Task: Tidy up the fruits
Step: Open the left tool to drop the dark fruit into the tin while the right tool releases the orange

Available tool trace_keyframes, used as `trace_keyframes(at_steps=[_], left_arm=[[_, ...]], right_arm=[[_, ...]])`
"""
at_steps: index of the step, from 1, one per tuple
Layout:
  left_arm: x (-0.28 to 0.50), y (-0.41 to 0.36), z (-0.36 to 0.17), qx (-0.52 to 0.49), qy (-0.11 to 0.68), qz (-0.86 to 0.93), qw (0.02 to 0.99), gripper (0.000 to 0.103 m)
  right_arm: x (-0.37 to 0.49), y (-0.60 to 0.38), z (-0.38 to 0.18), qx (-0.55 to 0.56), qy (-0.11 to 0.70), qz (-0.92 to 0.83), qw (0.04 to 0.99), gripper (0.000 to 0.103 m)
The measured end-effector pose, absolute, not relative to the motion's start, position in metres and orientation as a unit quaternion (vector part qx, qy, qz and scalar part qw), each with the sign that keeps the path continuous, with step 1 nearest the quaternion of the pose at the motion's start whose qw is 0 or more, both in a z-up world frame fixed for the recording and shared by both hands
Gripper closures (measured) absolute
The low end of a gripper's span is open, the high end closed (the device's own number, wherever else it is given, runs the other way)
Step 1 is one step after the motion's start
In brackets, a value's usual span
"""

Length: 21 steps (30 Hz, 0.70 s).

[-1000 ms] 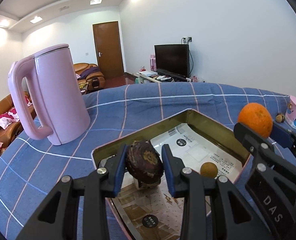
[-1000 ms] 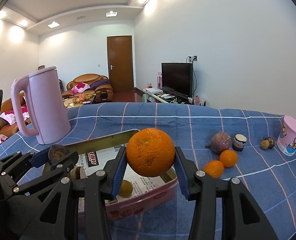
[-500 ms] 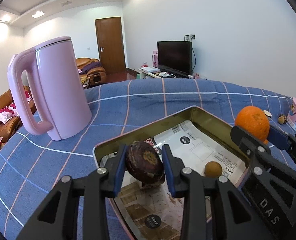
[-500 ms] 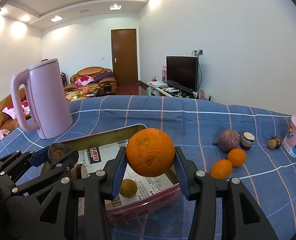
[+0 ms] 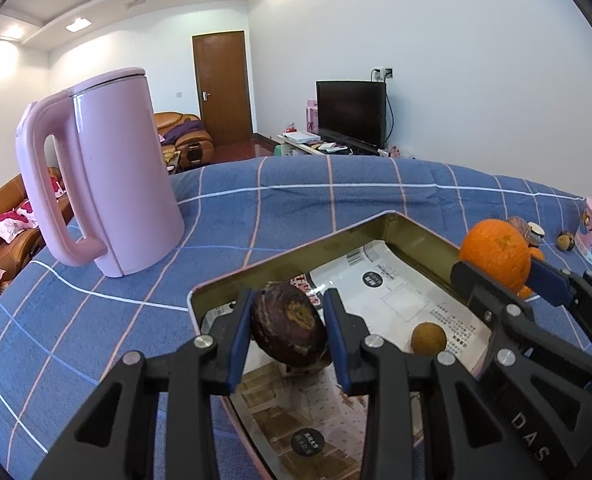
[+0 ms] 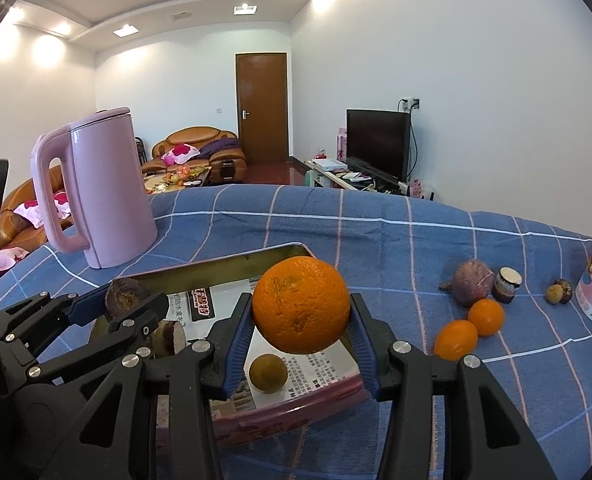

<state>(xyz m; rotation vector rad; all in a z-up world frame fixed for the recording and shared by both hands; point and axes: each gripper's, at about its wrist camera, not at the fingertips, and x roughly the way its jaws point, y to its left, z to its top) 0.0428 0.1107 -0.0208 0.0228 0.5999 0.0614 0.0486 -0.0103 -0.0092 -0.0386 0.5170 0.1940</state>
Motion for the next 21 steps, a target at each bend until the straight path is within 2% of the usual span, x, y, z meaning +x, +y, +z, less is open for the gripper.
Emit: trace_keyframes(at_steps=[14, 21], left_arm=[[0.0439, 0.1145, -0.0211, 0.001, 0.301, 0.032, 0.953, 0.066], [0.044, 0.1144, -0.0212, 0.002, 0.3, 0.033, 0.953, 0.066]], right_arm=[[0.0572, -0.0136, -0.0142, 0.002, 0.284, 0.134, 0.949, 0.054], [0.0522, -0.0165, -0.0111, 0.006, 0.271, 0.135, 0.953, 0.053]])
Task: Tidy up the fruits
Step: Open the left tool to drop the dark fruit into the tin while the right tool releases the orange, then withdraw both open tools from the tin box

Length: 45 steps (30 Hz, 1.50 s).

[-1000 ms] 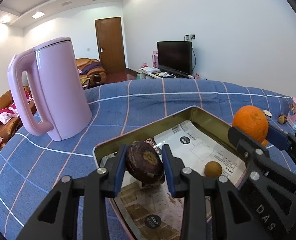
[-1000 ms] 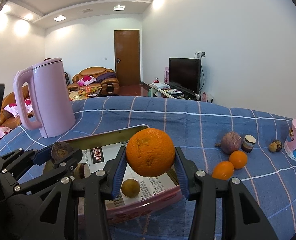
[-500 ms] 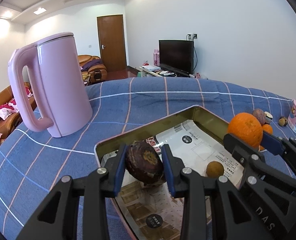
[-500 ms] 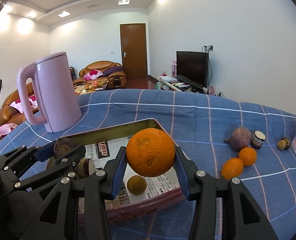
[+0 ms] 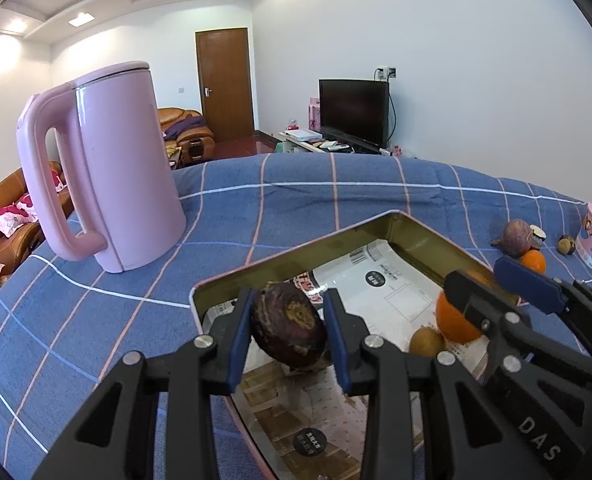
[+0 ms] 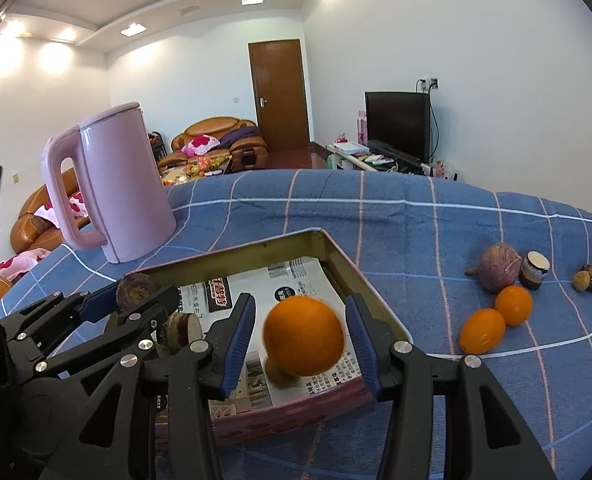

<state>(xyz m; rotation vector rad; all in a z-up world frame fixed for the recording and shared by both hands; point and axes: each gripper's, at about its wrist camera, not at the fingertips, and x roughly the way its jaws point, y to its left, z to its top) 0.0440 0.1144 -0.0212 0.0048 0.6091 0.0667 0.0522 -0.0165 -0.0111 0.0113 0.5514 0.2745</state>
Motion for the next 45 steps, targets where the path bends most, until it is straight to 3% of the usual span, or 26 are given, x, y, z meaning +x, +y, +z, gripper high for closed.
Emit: trace_keyframes(at_steps=[6, 9, 11, 14, 22, 23, 25, 26, 45], left_arm=[[0.043, 0.11, -0.021, 0.006, 0.298, 0.024, 0.954, 0.066], [0.039, 0.107, -0.018, 0.009, 0.284, 0.022, 0.958, 0.06], [0.037, 0.106, -0.017, 0.008, 0.277, 0.022, 0.961, 0.044], [0.033, 0.104, -0.015, 0.005, 0.263, 0.023, 0.965, 0.028], [0.023, 0.107, -0.007, -0.013, 0.224, 0.024, 0.974, 0.003], [0.022, 0.106, -0.006, -0.014, 0.218, 0.024, 0.976, 0.0], [0.02, 0.105, -0.006, -0.012, 0.211, 0.023, 0.977, 0.0], [0.02, 0.103, -0.006, -0.008, 0.211, 0.023, 0.977, 0.0], [0.012, 0.092, -0.009, 0.011, 0.225, 0.038, 0.974, 0.0]], right_arm=[[0.041, -0.024, -0.005, 0.017, 0.237, 0.117, 0.964, 0.052], [0.034, -0.035, -0.001, 0.032, 0.215, 0.091, 0.972, 0.044], [0.031, -0.043, 0.002, 0.039, 0.202, 0.07, 0.976, 0.044], [0.03, -0.052, 0.004, 0.05, 0.188, 0.039, 0.98, 0.043], [0.022, -0.062, 0.01, 0.043, 0.151, -0.034, 0.987, 0.043], [0.019, -0.062, 0.011, 0.038, 0.14, -0.046, 0.988, 0.039], [0.017, -0.061, 0.012, 0.033, 0.134, -0.06, 0.989, 0.021], [0.016, -0.061, 0.012, 0.032, 0.131, -0.064, 0.989, 0.019], [0.001, -0.08, 0.012, 0.046, 0.126, -0.082, 0.988, 0.019]])
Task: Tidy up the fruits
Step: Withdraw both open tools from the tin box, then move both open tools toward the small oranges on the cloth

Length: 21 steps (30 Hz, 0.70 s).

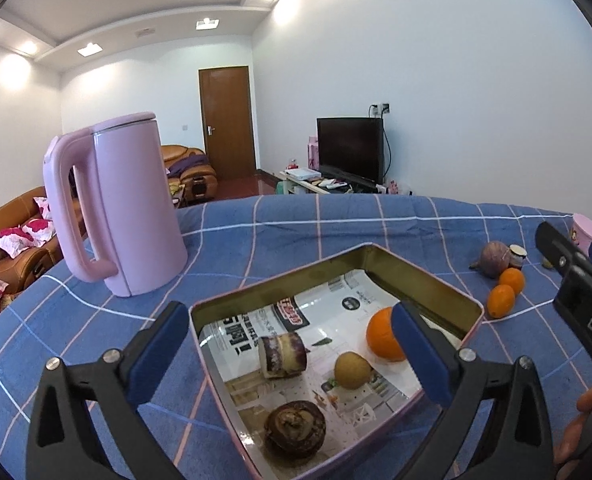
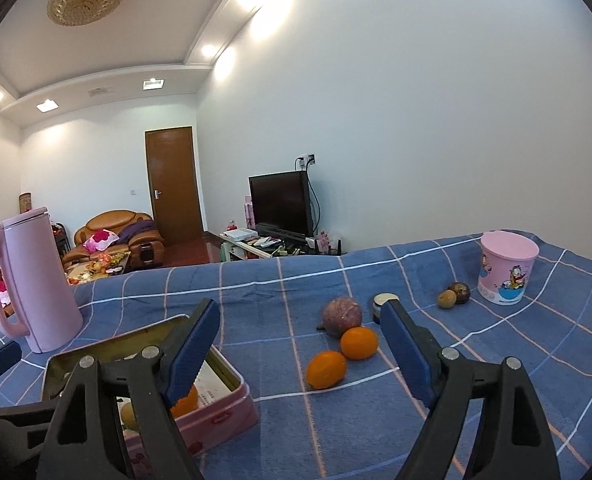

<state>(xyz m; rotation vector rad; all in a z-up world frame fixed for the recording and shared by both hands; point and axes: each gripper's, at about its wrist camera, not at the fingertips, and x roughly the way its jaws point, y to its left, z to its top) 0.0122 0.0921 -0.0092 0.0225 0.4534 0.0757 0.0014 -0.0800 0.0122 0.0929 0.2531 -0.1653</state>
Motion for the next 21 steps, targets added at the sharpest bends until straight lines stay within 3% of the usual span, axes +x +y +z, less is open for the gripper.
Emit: trace_keyframes(at_steps=[21], left_arm=[[-0.006, 0.064, -0.009, 0.031, 0.223, 0.024, 0.974, 0.0]], right_arm=[[-0.023, -0.118, 0.013, 0.019, 0.135, -0.092, 0.986, 0.019]])
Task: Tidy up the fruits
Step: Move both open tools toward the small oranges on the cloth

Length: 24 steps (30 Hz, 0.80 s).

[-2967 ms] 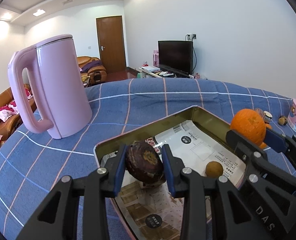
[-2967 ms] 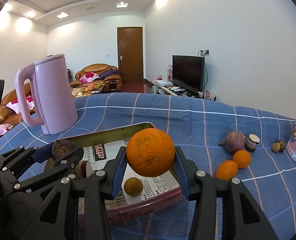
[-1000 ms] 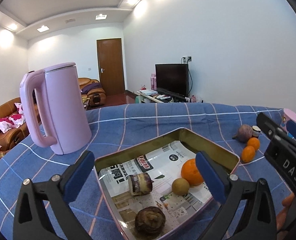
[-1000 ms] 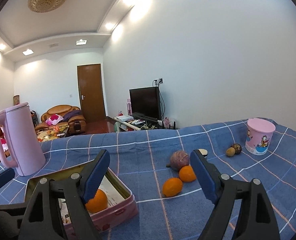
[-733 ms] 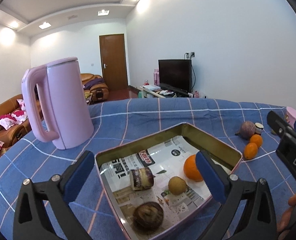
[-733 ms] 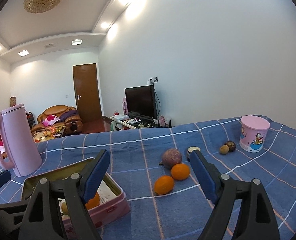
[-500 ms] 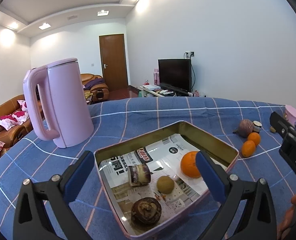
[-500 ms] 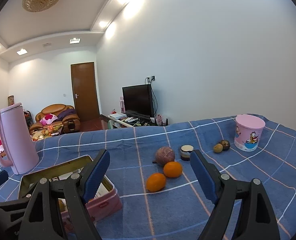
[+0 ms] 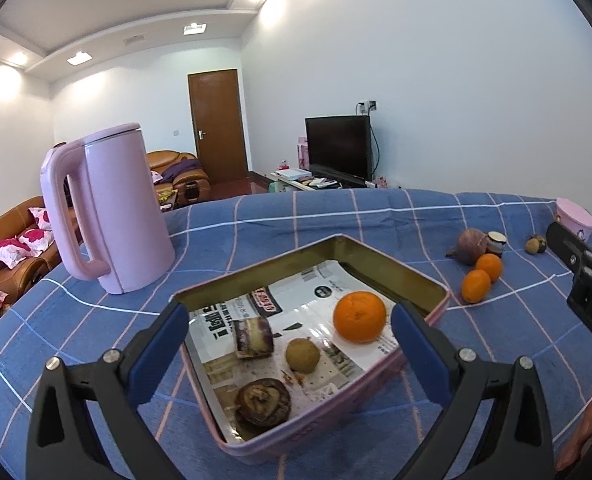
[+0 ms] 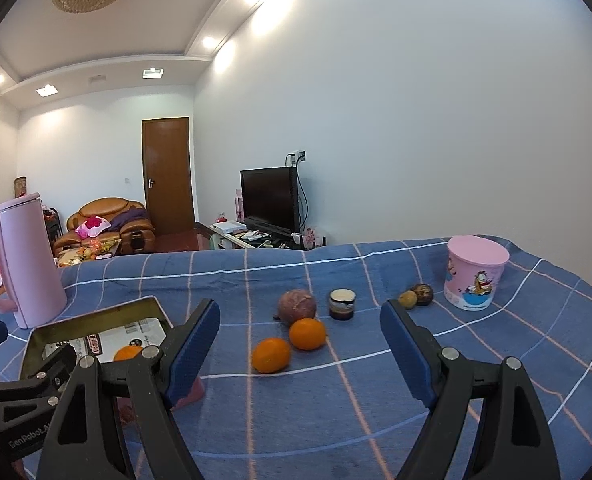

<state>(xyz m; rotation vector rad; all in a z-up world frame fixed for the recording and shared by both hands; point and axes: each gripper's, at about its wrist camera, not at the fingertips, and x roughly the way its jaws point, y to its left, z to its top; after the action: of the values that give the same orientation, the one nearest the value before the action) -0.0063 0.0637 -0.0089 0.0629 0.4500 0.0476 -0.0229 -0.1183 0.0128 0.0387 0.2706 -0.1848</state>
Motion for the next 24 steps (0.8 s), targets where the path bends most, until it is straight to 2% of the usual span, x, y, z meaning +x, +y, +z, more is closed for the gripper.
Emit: trace_keyframes(at_steps=[24], left_arm=[[-0.003, 0.001, -0.011, 0.053, 0.247, -0.062, 0.966, 0.0]], right_arm=[[-0.035, -0.214, 0.01, 0.025, 0.172, -0.142, 0.975, 0.019]])
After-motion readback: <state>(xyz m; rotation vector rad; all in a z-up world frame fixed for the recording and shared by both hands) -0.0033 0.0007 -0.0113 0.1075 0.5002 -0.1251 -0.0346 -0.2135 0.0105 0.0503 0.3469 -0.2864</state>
